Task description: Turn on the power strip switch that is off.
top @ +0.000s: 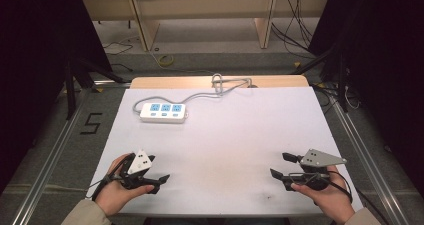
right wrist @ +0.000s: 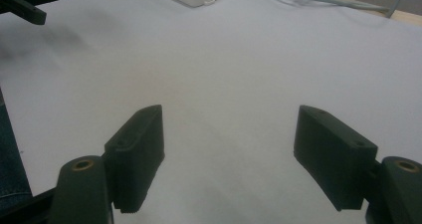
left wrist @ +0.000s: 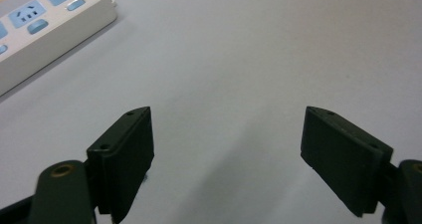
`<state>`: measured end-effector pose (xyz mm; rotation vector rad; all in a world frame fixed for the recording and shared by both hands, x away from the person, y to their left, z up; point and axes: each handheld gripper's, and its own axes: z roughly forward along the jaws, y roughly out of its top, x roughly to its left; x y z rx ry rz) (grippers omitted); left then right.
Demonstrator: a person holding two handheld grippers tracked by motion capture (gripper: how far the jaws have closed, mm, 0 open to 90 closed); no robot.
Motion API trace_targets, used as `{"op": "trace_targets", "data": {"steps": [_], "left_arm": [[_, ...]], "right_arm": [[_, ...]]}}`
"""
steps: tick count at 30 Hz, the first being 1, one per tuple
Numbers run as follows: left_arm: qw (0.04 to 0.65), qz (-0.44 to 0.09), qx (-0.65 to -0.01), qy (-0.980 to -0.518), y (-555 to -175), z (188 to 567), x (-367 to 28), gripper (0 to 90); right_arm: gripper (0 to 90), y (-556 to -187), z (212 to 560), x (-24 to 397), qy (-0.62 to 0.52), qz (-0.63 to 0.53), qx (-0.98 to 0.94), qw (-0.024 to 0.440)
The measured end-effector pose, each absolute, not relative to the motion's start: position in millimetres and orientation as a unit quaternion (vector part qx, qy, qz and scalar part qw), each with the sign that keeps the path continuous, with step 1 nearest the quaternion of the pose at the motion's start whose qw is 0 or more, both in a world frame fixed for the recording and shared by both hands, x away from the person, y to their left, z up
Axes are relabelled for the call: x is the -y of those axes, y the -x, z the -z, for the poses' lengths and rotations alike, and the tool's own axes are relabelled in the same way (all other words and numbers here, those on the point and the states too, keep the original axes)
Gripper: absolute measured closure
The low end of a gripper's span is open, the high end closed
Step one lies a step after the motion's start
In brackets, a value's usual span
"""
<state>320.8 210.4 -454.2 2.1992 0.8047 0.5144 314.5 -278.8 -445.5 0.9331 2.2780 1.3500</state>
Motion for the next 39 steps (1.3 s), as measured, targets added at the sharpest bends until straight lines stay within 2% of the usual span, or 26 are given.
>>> {"op": "trace_targets", "data": {"steps": [2,3,5,6,8,9,10,13,39], "left_arm": [[0.367,-0.204,-0.321,-0.849,-322,453,-211,23.1],[0.366,-0.207,-0.322,-0.848,-323,452,-211,26.7],[0.361,-0.216,-0.33,-0.845,-325,449,-212,41.4],[0.359,-0.222,-0.335,-0.842,-326,448,-213,41.4],[0.347,-0.232,-0.345,-0.841,-329,443,-214,60.2],[0.342,-0.234,-0.351,-0.84,-331,442,-214,74.9],[0.337,-0.234,-0.356,-0.84,-333,442,-214,74.9],[0.327,-0.23,-0.372,-0.837,-340,441,-212,89.5],[0.319,-0.222,-0.427,-0.817,-391,432,-213,89.7]], "right_arm": [[28.3,-314,446,278,-0.326,-0.472,-0.802,0.167],[28.3,-314,446,277,-0.326,-0.472,-0.802,0.166],[28.3,-314,446,277,-0.325,-0.472,-0.803,0.166],[28.3,-314,446,277,-0.325,-0.472,-0.803,0.166],[28.3,-314,446,276,-0.325,-0.471,-0.803,0.166],[28.3,-315,446,276,-0.325,-0.471,-0.803,0.164],[28.3,-315,446,276,-0.325,-0.471,-0.803,0.164],[28.3,-315,446,276,-0.325,-0.471,-0.803,0.164],[28.3,-315,447,274,-0.322,-0.469,-0.806,0.162]]}}
